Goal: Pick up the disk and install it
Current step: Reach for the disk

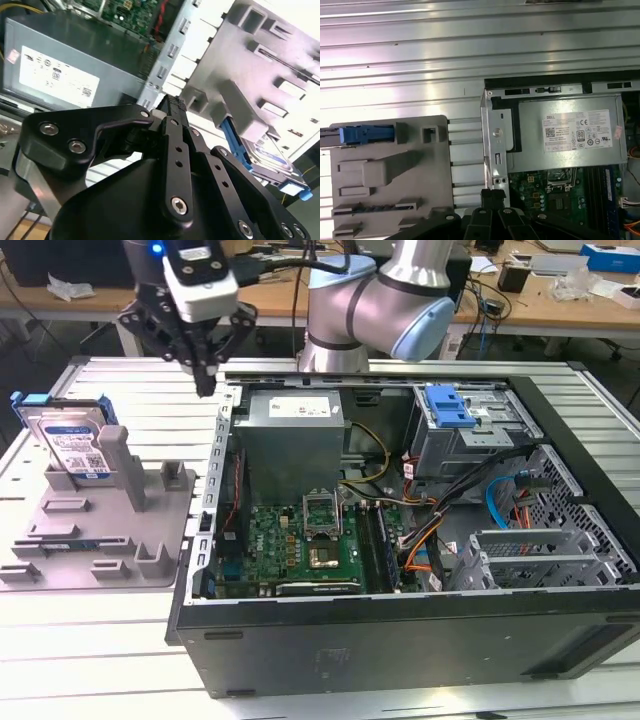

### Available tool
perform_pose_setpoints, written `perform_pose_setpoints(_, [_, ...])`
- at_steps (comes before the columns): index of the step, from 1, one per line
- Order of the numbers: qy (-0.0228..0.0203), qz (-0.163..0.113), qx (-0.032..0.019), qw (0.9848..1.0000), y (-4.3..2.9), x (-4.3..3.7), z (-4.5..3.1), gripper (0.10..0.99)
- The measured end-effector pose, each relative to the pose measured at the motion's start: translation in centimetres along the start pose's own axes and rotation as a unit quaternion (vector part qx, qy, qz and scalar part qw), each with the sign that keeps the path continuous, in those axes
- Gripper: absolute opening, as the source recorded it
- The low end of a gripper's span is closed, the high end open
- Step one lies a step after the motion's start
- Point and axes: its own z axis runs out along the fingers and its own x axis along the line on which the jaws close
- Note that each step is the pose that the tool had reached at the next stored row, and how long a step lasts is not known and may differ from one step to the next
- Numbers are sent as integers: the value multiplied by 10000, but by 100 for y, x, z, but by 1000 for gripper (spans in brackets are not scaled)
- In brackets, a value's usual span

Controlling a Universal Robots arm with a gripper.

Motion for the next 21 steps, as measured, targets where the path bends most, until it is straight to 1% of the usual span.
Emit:
perform_pose_setpoints(5, [4, 2, 0, 10000, 19, 205, 7, 106])
perform_pose_setpoints(9, [11, 2, 1, 10000, 67, 492, 21, 106])
perform_pose_setpoints(12, [15, 2, 1, 10000, 95, 622, 29, 106])
perform_pose_setpoints(15, [22, 2, 2, 10000, 160, 822, 43, 106])
perform_pose_setpoints(16, [24, 4, 2, 10000, 181, 875, 47, 106])
perform_pose_setpoints(21, [30, 4, 2, 10000, 252, 1040, 60, 106])
